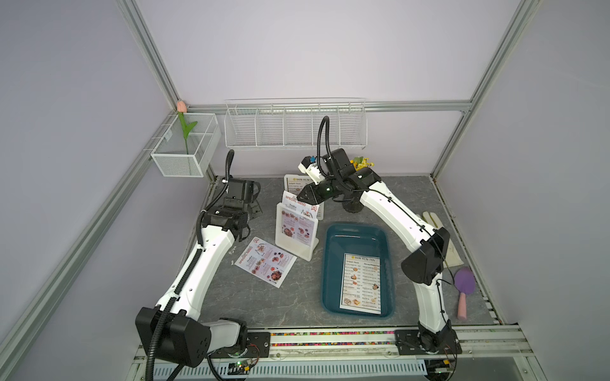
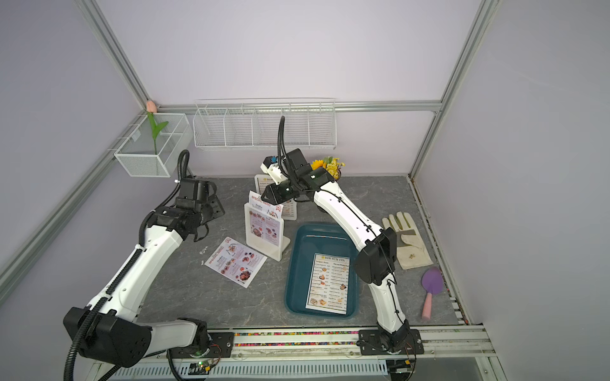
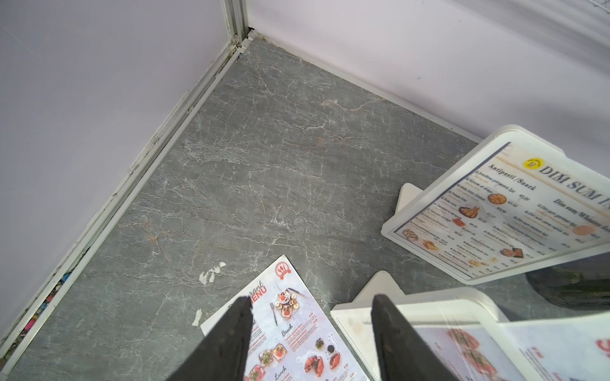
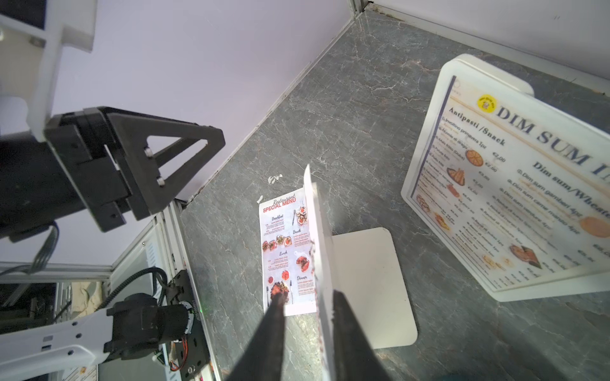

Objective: Replace the menus in the menu holders
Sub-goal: Take out the menu from the menu holder.

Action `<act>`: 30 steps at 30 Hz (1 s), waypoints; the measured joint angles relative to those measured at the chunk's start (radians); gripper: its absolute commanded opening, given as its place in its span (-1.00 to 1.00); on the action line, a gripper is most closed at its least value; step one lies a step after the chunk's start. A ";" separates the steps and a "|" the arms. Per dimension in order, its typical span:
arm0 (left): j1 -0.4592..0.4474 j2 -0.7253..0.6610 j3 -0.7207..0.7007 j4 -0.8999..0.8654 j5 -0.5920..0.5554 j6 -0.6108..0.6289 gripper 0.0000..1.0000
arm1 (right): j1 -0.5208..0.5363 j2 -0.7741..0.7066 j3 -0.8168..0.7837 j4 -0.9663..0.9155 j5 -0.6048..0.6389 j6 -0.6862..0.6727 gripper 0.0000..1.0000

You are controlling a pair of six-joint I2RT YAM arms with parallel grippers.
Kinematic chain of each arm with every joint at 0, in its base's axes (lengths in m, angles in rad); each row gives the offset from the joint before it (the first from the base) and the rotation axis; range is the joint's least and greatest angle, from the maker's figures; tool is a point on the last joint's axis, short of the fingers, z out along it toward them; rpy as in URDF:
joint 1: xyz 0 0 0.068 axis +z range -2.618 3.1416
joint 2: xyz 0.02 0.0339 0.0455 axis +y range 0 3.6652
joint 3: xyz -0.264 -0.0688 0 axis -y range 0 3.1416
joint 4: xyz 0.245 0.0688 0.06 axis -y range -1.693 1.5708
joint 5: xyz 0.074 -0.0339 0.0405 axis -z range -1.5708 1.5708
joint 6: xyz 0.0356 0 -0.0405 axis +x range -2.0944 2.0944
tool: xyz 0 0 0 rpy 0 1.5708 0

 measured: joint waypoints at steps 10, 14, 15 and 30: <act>0.000 0.000 0.000 0.000 0.000 0.000 0.21 | 0.001 0.000 -0.001 -0.031 0.002 -0.022 -0.15; 0.000 0.000 0.000 0.000 0.000 0.000 0.20 | 0.001 0.005 0.000 -0.039 0.002 -0.029 -0.55; 0.000 0.000 0.000 0.000 0.000 0.000 0.20 | 0.001 0.008 -0.001 -0.041 0.002 -0.033 -0.63; 0.000 0.000 0.009 -0.001 0.000 0.007 0.21 | -0.003 0.016 0.056 -0.051 0.025 -0.029 -0.86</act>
